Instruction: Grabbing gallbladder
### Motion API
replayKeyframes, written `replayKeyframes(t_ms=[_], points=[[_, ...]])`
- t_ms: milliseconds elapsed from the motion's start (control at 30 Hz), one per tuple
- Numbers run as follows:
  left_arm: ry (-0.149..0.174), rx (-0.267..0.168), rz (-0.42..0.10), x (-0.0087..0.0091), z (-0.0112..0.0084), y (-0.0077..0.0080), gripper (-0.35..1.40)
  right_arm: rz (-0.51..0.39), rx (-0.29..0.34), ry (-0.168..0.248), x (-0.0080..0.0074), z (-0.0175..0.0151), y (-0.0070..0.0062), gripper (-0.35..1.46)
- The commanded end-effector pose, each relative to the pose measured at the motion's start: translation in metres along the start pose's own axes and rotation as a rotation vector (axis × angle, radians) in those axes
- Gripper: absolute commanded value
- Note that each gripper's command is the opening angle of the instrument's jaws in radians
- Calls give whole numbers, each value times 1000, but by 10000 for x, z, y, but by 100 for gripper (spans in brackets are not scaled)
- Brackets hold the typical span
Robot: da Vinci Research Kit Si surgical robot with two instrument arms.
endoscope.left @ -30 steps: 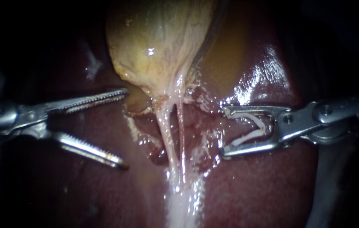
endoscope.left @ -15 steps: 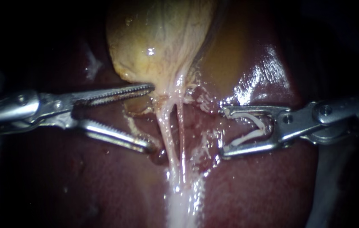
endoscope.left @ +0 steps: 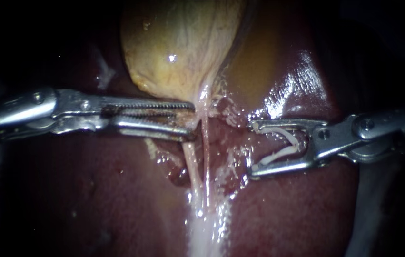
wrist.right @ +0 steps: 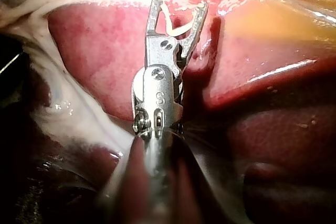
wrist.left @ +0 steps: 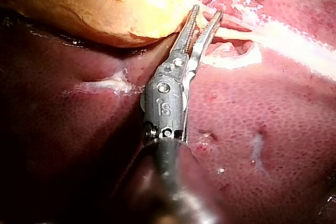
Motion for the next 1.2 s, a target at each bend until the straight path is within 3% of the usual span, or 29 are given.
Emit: replayKeyframes(t_ms=[33, 133, 233, 467, 700, 967, 1200], points=[[-1, -2, 0, -1, -1, -1, -7, 0, 0, 0, 0, 0, 0, 50], [-13, -3, -22, -4, -5, -4, -15, 0, 1, 0, 1, 0, -1, 50], [-29, -3, -50, -5, -9, -4, -35, 0, 1, 0, 1, 0, -1, 50], [-34, -8, -99, 0, -22, 12, -35, 0, 1, 0, 1, 0, -1, 50], [-39, -21, -113, 28, -45, 24, -35, 0, 1, 0, 1, 0, -1, 50], [4, -35, -137, 57, -63, 24, -35, 0, 0, 0, 1, 0, 0, 50], [31, -29, -124, 71, -74, 19, -35, 0, 0, 0, 1, 0, 0, 50]])
